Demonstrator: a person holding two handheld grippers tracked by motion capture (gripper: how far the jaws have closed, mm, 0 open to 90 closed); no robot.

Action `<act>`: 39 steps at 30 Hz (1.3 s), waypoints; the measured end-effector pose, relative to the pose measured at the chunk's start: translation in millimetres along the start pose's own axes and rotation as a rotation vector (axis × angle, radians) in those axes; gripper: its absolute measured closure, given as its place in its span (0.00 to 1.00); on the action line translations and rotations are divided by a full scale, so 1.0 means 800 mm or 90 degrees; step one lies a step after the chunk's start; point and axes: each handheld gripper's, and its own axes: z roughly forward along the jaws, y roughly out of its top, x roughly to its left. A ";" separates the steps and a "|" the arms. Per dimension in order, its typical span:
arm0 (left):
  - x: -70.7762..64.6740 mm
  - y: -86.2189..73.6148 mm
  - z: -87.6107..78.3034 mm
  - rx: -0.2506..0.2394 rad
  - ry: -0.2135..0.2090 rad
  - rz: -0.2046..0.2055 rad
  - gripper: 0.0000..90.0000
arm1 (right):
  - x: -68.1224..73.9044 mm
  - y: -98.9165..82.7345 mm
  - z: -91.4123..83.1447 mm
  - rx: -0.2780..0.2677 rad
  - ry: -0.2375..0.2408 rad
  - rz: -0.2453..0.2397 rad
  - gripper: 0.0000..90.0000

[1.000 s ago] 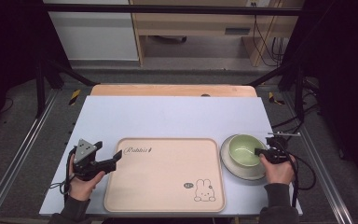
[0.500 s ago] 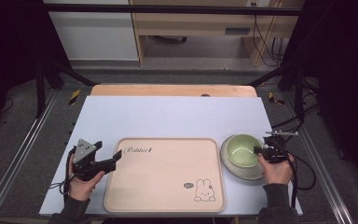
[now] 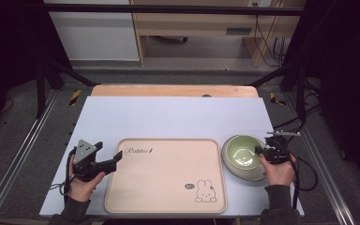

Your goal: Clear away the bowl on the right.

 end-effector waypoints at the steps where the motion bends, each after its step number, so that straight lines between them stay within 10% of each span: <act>1: 0.000 0.000 0.000 0.000 0.000 0.000 0.18 | 0.001 0.000 -0.001 0.000 -0.002 0.004 0.92; 39: -0.001 0.001 -0.001 -0.001 -0.002 0.003 0.18 | 0.049 0.010 -0.035 -0.043 0.110 -0.068 0.92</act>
